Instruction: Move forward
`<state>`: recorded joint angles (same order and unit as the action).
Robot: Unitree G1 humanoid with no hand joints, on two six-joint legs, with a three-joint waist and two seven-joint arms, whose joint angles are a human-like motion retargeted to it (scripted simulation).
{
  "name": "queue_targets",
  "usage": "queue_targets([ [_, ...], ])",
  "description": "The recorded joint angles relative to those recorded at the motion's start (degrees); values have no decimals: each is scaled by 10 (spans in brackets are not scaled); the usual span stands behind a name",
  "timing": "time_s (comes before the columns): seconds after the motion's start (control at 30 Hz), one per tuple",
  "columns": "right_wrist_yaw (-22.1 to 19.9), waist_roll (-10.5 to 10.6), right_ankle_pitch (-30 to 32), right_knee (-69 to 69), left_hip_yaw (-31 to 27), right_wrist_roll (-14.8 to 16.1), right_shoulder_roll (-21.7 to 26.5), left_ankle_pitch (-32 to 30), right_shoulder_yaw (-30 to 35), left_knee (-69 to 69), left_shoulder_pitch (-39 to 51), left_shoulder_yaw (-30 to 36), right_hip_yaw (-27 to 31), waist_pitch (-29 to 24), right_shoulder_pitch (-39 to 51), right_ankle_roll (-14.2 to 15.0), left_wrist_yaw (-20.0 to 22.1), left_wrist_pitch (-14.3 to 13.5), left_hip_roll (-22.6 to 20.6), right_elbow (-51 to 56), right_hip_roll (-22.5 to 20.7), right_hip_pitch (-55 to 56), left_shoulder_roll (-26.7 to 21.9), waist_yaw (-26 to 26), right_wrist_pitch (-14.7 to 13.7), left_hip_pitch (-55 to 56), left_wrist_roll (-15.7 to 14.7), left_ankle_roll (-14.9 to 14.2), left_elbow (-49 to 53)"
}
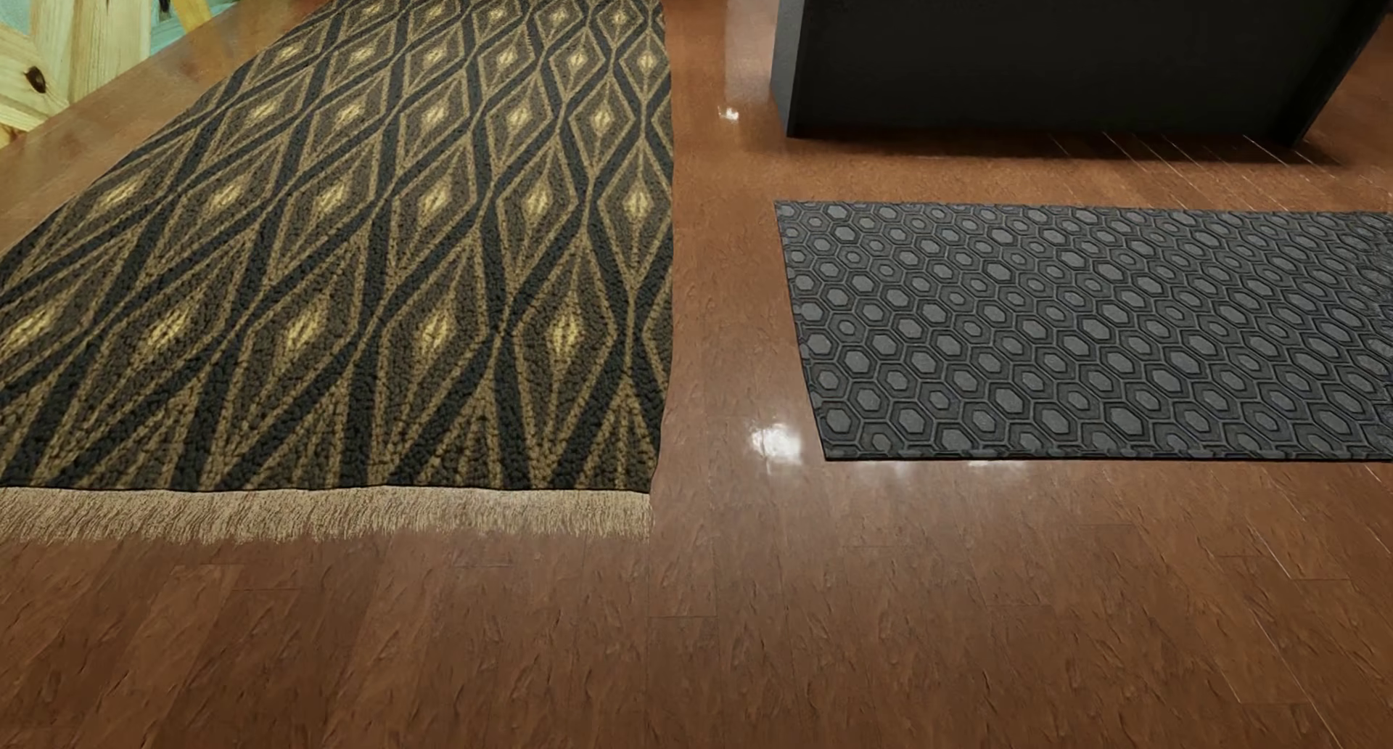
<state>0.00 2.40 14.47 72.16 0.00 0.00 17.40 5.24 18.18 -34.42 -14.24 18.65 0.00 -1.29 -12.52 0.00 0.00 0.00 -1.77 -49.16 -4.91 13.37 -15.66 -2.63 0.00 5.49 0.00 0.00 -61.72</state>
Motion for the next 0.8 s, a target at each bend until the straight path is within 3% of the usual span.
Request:
queue_targets([
  [0.13,0,13,109,-301,0,0,6,55,11,50,61,-23,0,-17,-46,0,0,0,16,-44,2,99,-37,97,0,-141,0,0,94],
  [0.17,0,12,80,-395,0,0,4,78,26,46,80,-34,0,-15,-50,0,0,0,17,-61,2,106,-46,115,0,-152,0,0,107],
  [0.2,0,10,-81,-459,0,0,1,99,32,48,92,-54,0,-11,-62,0,0,0,16,-75,-1,101,-51,124,0,-176,0,0,118],
  [0.23,0,14,-177,-552,0,0,1,102,61,42,109,-60,0,-6,-65,0,0,0,24,-96,1,99,-52,142,0,-186,0,0,115],
  [0.27,0,15,-206,-471,0,0,-2,88,63,30,116,-71,0,-8,-77,0,0,0,33,-110,-3,103,-52,149,0,-206,0,0,117],
  [0.3,0,20,-159,-473,0,0,-6,56,67,7,118,-79,0,-6,-85,0,0,0,42,-116,-17,122,-51,150,0,-214,0,0,113],
  [0.33,0,22,-66,-458,0,0,-11,0,75,-17,108,-90,0,-1,-93,0,0,0,54,-125,-27,123,-48,159,0,-221,0,0,112],
  [0.37,0,29,-4,-428,0,0,-16,-98,72,-58,95,-98,0,7,-100,0,0,0,67,-133,-42,130,-39,155,0,-218,0,0,99],
  [0.4,0,34,9,-398,0,0,-18,-217,50,-129,75,-101,0,13,-110,0,0,0,83,-127,-57,121,-32,150,0,-189,0,0,86],
  [0.43,0,35,3,-382,0,0,-19,-289,34,-212,65,-96,0,10,-107,0,0,0,93,-116,-69,101,-26,152,0,-135,0,0,75],
  [0.47,0,33,-9,-370,0,0,-18,-256,29,-312,59,-78,0,7,-103,0,0,0,97,-99,-89,77,-24,142,0,-71,0,0,62],
  [0.53,0,21,-67,-383,0,0,-15,-27,33,-425,61,-49,0,-6,-68,0,0,0,87,-96,-93,-10,-14,97,0,24,0,0,27],
  [0.57,0,15,-107,-404,0,0,-10,11,27,-434,58,-44,0,-8,-52,0,0,0,84,-80,-88,-57,-8,64,0,71,0,0,17],
  [0.63,0,-1,-182,-446,0,0,8,4,19,-354,36,-32,0,-13,-14,0,0,0,84,-52,-61,-143,-4,-14,0,139,0,0,27],
  [0.7,0,-6,-244,-474,0,0,29,-33,13,-183,12,-15,0,-15,30,0,0,0,91,-24,-43,-212,-5,-64,0,180,0,0,42],
  [0.8,0,-6,-318,-476,0,0,50,-88,-27,97,-16,-9,0,6,80,0,0,0,93,34,-25,-267,-1,-104,0,193,0,0,34],
])
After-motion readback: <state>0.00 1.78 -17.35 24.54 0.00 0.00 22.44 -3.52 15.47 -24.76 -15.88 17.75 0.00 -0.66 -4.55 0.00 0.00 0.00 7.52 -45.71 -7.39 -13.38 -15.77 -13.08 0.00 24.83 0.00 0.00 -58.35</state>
